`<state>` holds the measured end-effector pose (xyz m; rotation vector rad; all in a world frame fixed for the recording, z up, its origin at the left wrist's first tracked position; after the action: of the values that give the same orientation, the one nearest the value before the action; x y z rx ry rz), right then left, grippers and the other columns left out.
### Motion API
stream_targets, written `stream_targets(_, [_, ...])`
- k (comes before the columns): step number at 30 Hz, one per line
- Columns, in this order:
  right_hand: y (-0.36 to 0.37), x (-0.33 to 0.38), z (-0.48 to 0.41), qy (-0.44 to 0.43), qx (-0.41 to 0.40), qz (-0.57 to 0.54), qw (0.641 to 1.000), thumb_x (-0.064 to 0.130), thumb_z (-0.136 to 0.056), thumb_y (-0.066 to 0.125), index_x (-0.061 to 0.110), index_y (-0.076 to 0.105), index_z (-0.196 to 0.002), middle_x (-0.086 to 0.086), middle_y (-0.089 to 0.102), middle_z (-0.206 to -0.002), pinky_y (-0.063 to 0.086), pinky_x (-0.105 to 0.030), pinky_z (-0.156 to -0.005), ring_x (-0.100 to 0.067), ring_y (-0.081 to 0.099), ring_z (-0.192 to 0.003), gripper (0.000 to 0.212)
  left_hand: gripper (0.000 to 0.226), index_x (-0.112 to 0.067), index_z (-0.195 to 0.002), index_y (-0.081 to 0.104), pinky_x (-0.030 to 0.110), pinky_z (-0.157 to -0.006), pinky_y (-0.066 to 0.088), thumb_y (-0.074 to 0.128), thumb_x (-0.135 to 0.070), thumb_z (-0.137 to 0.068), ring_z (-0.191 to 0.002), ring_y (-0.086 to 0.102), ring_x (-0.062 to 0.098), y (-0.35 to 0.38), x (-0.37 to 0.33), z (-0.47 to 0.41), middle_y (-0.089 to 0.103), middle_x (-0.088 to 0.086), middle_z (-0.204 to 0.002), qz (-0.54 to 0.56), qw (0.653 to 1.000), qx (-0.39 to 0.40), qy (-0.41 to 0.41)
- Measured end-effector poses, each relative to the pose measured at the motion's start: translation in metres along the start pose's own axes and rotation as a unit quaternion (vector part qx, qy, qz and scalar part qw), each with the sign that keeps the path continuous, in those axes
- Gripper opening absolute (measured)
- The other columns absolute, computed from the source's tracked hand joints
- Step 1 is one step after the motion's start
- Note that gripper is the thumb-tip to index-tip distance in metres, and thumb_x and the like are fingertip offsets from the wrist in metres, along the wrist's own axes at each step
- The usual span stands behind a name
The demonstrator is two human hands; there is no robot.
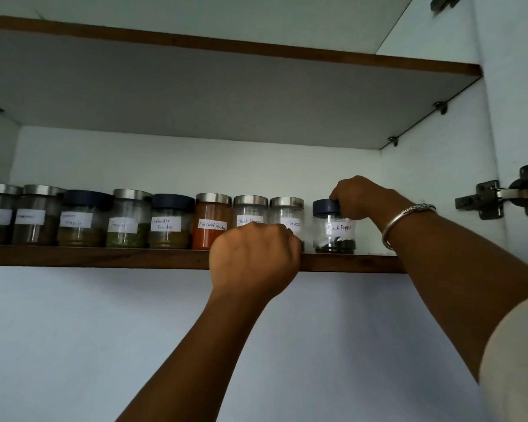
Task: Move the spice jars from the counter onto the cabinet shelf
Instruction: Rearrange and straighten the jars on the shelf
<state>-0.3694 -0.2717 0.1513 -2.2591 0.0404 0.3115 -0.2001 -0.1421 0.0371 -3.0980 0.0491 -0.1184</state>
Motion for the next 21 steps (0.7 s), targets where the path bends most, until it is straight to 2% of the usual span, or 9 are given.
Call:
stream_targets(3, [0.009,0.002,-0.01,-0.004,0.001,0.004,1.0,0.007,-0.084,0.056,0.008,0.063,-0.11,-0.01,0.063,-0.105,0.048,-0.03,-0.077,-0.021,0.054,-0.082,0.027,0.037,-0.018,-0.035,0.034,0.008,-0.045,0.013,0.056,-0.024,-0.065,-0.03,0.018,0.013,-0.001,0.0,0.0,0.019,-0.007,-0.037,0.007,1.0,-0.016,0.0])
stream_targets(6, [0.017,0.004,-0.016,-0.01,0.011,0.018,1.0,0.008,-0.085,0.054,0.008,0.061,-0.115,-0.01,0.063,-0.11,0.047,-0.029,-0.079,-0.023,0.059,-0.092,0.031,0.036,-0.018,-0.035,0.037,0.01,-0.043,0.016,0.051,-0.024,-0.068,-0.03,0.02,0.014,-0.001,0.0,0.001,0.02,-0.007,-0.038,0.013,0.999,-0.03,0.002])
stream_targets(10, [0.021,0.003,-0.017,-0.035,0.015,0.034,0.999,0.01,-0.089,0.051,0.011,0.056,-0.125,-0.01,0.06,-0.121,0.047,-0.032,-0.091,-0.026,0.058,-0.108,0.037,0.035,-0.02,-0.04,0.03,0.011,-0.042,0.02,0.038,-0.029,-0.072,-0.029,0.022,0.015,0.001,0.001,0.002,0.022,-0.007,-0.038,0.024,0.999,-0.047,0.001])
stream_targets(13, [0.021,0.003,-0.013,-0.057,0.003,0.021,0.998,0.01,-0.089,0.051,0.011,0.056,-0.126,-0.011,0.059,-0.123,0.043,-0.033,-0.095,-0.028,0.056,-0.112,0.038,0.036,-0.019,-0.041,0.026,0.01,-0.044,0.018,0.035,-0.03,-0.073,-0.029,0.02,0.014,0.001,0.001,0.003,0.022,-0.007,-0.037,0.035,0.998,-0.054,-0.003])
stream_targets(16, [0.019,0.004,-0.013,-0.069,-0.012,-0.001,0.998,0.009,-0.089,0.052,0.011,0.059,-0.121,-0.011,0.062,-0.119,0.042,-0.032,-0.091,-0.028,0.057,-0.108,0.033,0.037,-0.019,-0.041,0.027,0.01,-0.044,0.02,0.035,-0.031,-0.074,-0.03,0.02,0.015,0.002,0.001,0.003,0.023,-0.006,-0.037,0.037,0.998,-0.058,-0.005])
stream_targets(19, [0.02,0.006,-0.013,-0.065,-0.004,0.001,0.998,0.009,-0.089,0.053,0.01,0.058,-0.121,-0.012,0.061,-0.12,0.043,-0.033,-0.092,-0.028,0.056,-0.11,0.032,0.038,-0.018,-0.038,0.033,0.011,-0.042,0.021,0.044,-0.027,-0.073,-0.028,0.02,0.015,-0.002,0.001,0.002,0.024,-0.005,-0.036,0.023,0.998,-0.052,0.01])
stream_targets(21, [0.019,0.009,-0.015,-0.052,0.001,0.012,0.999,0.01,-0.09,0.053,0.012,0.048,-0.134,-0.012,0.053,-0.134,0.041,-0.034,-0.101,-0.028,0.05,-0.121,0.045,0.035,-0.016,-0.036,0.042,0.014,-0.037,0.027,0.056,-0.024,-0.067,-0.025,0.025,0.015,-0.003,0.001,0.003,0.03,-0.003,-0.032,0.014,0.998,-0.052,0.035])
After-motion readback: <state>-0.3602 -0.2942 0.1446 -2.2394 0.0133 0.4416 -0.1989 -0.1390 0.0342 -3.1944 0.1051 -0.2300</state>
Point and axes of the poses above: each hand's wrist, its own z-axis away from the middle knuckle, its own y-axis out of the palm, x = y × z, the point moved 2 cm from there along -z, towards the middle knuckle
